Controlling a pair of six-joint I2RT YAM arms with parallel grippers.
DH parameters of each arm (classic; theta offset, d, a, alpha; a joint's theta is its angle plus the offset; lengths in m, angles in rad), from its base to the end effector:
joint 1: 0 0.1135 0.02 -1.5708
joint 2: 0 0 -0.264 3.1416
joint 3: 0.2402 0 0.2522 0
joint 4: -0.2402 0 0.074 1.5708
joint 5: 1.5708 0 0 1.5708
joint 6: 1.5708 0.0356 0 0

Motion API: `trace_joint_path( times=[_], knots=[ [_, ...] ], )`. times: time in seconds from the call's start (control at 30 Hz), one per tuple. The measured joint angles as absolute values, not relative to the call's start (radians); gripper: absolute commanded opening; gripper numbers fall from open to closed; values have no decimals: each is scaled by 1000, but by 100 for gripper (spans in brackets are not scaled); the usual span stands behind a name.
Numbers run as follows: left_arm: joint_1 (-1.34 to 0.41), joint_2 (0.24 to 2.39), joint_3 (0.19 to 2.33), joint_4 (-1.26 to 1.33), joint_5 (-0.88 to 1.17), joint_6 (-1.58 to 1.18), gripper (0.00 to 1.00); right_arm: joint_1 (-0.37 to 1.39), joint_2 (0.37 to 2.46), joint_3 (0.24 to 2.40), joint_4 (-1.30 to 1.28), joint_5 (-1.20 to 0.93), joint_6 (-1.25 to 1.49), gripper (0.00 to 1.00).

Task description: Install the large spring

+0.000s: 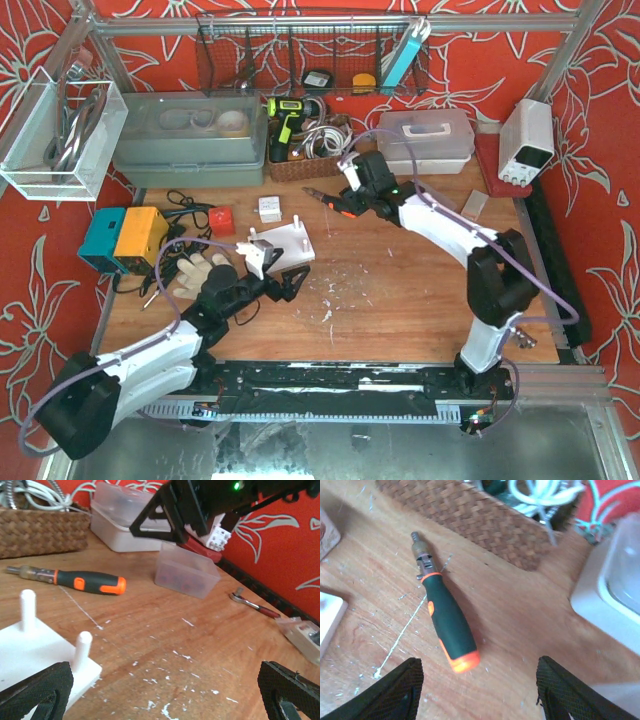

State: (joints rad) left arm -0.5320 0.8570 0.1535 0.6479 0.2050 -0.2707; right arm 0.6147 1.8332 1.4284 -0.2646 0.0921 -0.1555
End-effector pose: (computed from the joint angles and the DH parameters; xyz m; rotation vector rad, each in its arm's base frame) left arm 0.1527 -0.0983 0.1943 0.3799 1.6397 -0.7776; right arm 0.3475 0.2413 0.2592 -0.7953 2.0950 0.1462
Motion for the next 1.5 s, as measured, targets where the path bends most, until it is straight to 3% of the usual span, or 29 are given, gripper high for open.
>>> trace_joint_path(
  times=[0.2,0.43,0.67,1.0,1.5],
  knots=[
    [-612,902,185,651,204,-221,100,574,1678,1341,-339,187,157,60],
    [-660,919,207,652,158,-179,100,376,1579,1277,-500,292,454,51],
    [-662,922,208,643,134,-171,100,318,1697,1349,-625,340,630,46],
    [-663,905,208,635,114,-167,100,282,1887,1481,-655,319,731,31],
    [-663,910,208,628,91,-167,100,264,1967,1493,-663,211,770,36]
  ],
)
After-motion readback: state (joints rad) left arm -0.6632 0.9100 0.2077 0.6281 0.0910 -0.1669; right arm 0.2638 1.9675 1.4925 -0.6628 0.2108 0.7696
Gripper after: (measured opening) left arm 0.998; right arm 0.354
